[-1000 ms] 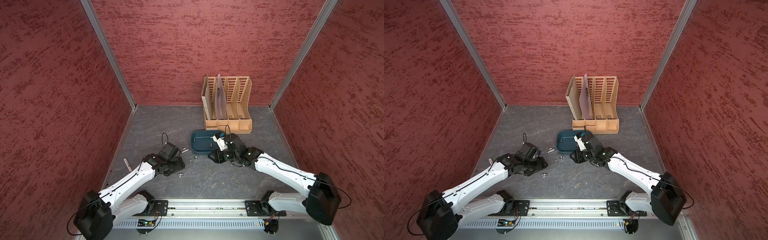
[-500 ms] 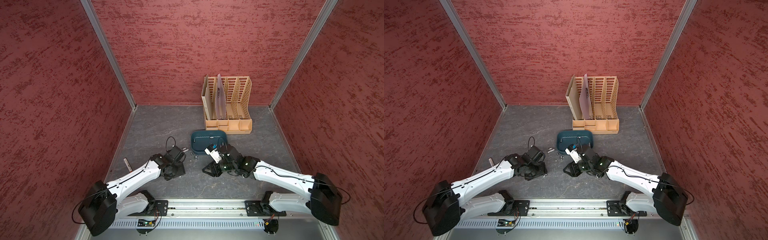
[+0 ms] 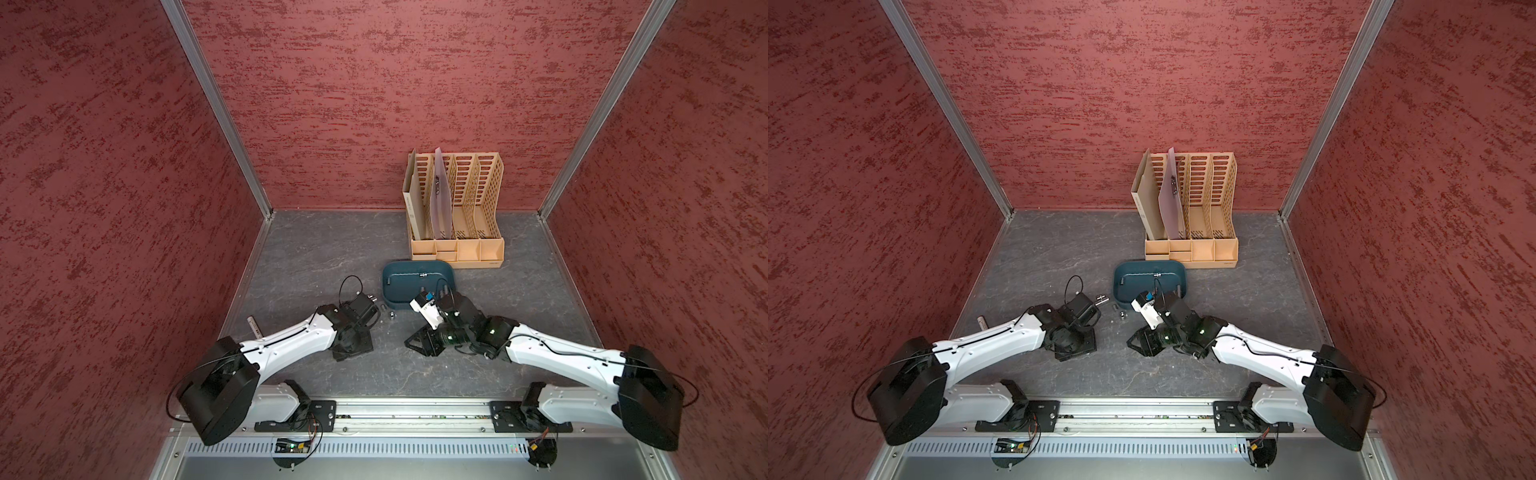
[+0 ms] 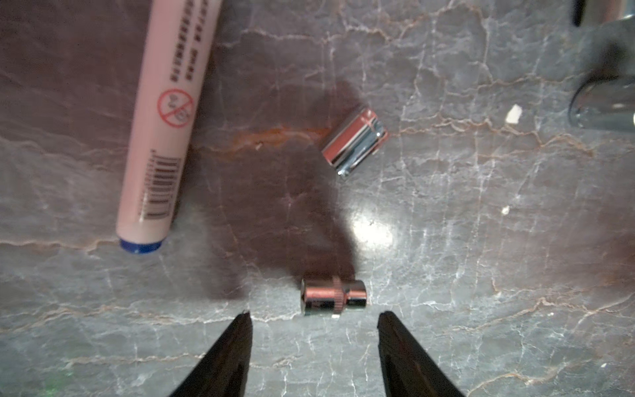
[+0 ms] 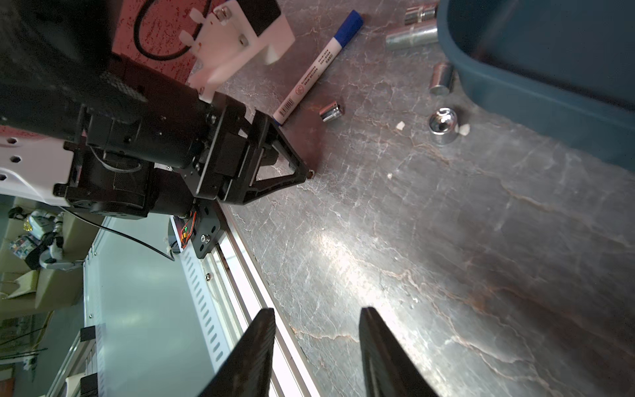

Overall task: Put the socket on the desktop into the storage box
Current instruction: Pick up the socket head at the center of the board.

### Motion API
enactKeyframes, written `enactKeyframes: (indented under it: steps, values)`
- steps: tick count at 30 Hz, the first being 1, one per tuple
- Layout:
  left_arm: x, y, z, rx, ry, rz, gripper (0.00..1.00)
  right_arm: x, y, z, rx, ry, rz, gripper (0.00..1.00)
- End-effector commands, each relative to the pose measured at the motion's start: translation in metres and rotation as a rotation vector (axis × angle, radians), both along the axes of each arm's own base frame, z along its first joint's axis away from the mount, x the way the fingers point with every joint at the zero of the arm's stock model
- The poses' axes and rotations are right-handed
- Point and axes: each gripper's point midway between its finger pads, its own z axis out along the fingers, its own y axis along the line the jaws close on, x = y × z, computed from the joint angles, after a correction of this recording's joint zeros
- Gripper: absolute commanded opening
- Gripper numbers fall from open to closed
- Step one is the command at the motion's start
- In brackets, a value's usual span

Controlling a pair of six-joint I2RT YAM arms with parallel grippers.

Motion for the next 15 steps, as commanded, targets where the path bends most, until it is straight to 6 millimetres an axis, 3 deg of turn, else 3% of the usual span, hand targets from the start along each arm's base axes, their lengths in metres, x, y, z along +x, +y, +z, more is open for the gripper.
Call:
enactKeyframes:
  steps: [1, 15]
  values:
    - [0.013, -0.01, 0.004, -0.005, -0.042, -0.02, 0.6, 0.004, 0.001, 0.005, 0.021, -0.027, -0.023, 0.45]
    - [0.012, -0.009, -0.009, 0.055, -0.014, -0.04, 0.48, 0.004, -0.001, 0.002, 0.022, -0.025, -0.036, 0.45]
